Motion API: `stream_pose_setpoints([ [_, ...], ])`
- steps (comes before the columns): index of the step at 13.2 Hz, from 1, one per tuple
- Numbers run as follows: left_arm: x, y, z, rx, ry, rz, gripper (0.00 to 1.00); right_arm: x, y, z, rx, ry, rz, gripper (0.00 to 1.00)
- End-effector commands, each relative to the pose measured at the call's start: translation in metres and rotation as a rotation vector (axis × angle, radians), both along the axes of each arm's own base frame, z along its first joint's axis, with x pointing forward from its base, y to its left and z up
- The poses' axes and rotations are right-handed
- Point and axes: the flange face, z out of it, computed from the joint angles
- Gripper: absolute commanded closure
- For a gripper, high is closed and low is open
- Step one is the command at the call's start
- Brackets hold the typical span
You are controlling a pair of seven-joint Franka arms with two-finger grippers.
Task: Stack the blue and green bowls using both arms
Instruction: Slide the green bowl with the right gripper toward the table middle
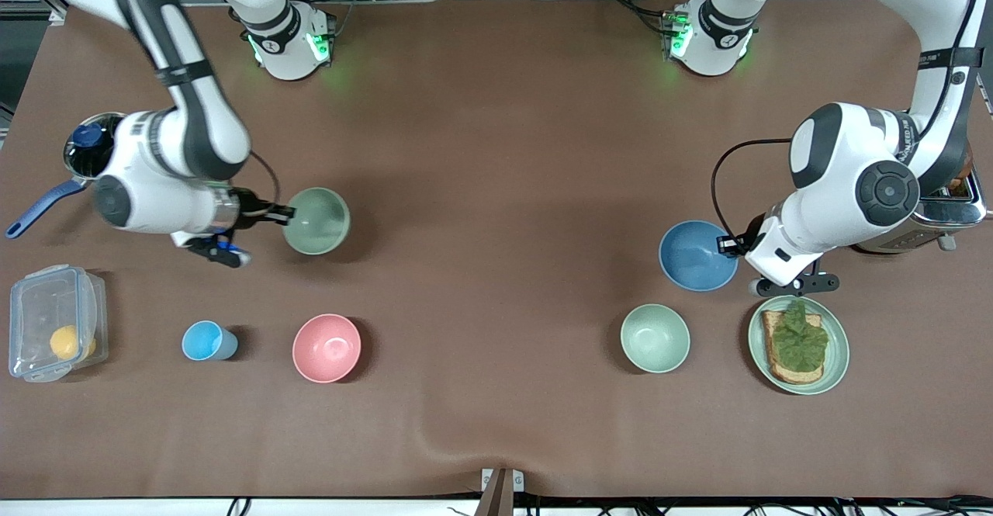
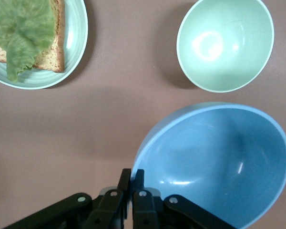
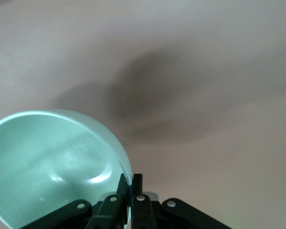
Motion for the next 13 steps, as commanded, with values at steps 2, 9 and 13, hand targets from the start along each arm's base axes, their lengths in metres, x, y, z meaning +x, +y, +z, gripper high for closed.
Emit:
stream_pose_setpoints([
  [2, -0.005, -0.014, 0.018, -0.019, 0.001, -0.001, 1.00, -0.025, 0.101, 0.012, -0.061, -0.027, -0.137, 1.00],
  [9, -0.004, -0.006, 0.012, -0.010, 0.015, -0.014, 1.00, -0.068, 0.241, -0.013, -0.047, -0.118, -0.319, 1.00],
  [13, -0.004, -0.006, 0.012, -0.010, 0.015, -0.014, 1.00, -0.086, 0.300, -0.026, -0.059, -0.118, -0.398, 1.00],
])
